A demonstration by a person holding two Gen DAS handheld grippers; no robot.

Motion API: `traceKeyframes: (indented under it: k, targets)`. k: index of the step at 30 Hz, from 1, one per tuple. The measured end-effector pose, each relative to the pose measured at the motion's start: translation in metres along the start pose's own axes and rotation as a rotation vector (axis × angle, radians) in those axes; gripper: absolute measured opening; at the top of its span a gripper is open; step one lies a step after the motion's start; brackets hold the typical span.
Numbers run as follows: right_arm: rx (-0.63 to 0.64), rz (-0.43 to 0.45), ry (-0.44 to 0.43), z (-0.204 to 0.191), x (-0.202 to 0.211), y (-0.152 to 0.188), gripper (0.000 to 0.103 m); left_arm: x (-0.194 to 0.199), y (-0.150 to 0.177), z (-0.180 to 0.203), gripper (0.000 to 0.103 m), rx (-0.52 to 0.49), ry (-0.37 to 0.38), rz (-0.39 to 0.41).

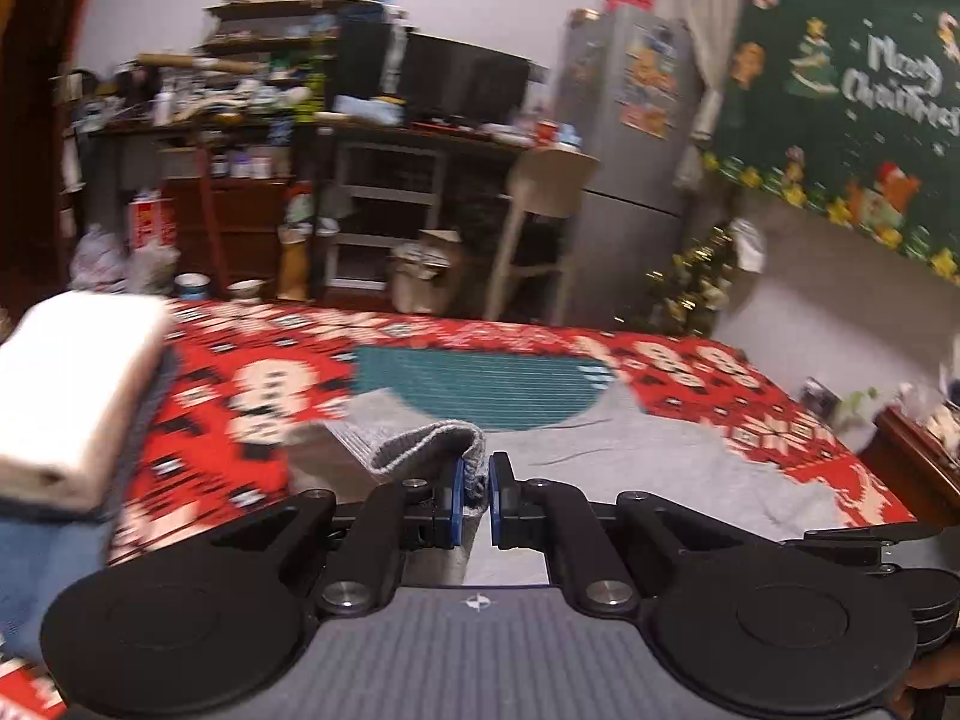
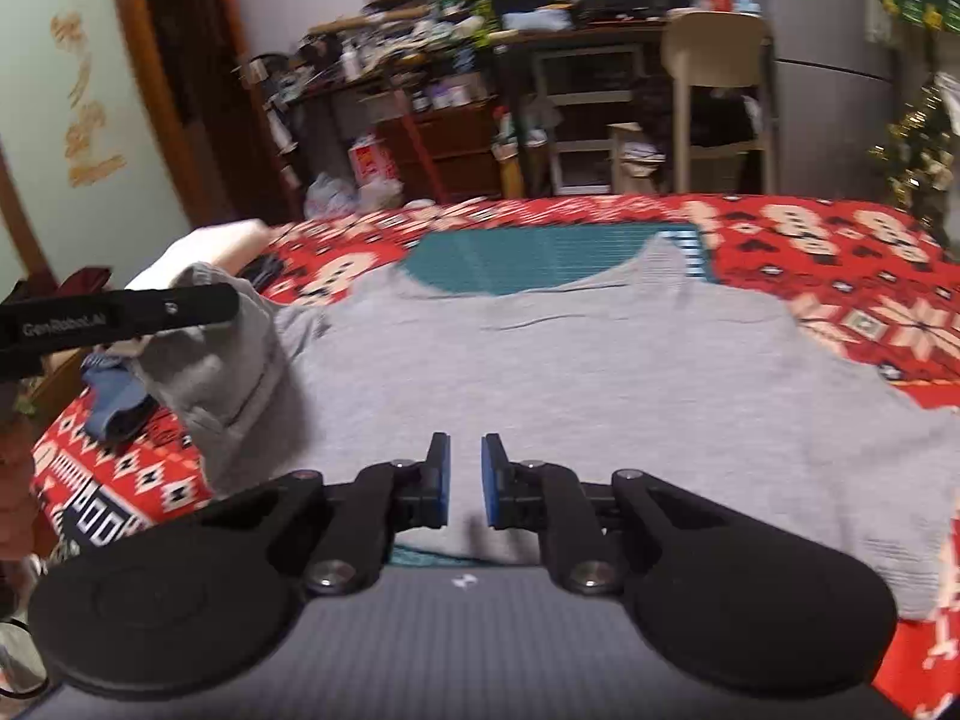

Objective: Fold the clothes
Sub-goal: 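Fold the lifted side edge over the shirt with the left tool while the right tool pinches the shirt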

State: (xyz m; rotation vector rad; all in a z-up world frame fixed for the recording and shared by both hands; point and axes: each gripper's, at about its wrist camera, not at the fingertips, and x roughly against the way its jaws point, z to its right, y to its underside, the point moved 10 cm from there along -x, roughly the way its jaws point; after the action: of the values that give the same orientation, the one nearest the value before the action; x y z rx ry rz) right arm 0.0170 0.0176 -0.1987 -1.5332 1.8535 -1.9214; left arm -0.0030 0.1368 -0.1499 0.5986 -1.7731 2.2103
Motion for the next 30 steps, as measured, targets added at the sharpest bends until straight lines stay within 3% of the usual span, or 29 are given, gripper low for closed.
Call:
traceKeyframes:
  k: [7,16,18,22,30]
  targets:
    - [-0.086,0.021,0.059,0.053,0.015,0.0,0.012,-0.048,0.002,0.055,0.008,-0.034,0.095,-0.064]
    - [-0.145,0.021,0.091,0.087,0.017,0.006,0.013,-0.073,0.02,0.068,0.008,-0.003,0.146,-0.138]
    - [-0.15,0.018,0.087,0.084,0.014,0.007,0.022,-0.076,0.025,0.07,0.014,0.005,0.157,-0.153]
    - [-0.14,0.019,0.078,0.076,0.012,0.005,0.023,-0.082,0.033,0.073,0.036,0.02,0.179,-0.183]
    - [-0.149,0.006,0.029,0.055,0.003,0.002,0.024,-0.043,0.042,0.063,0.043,-0.034,0.189,-0.167]
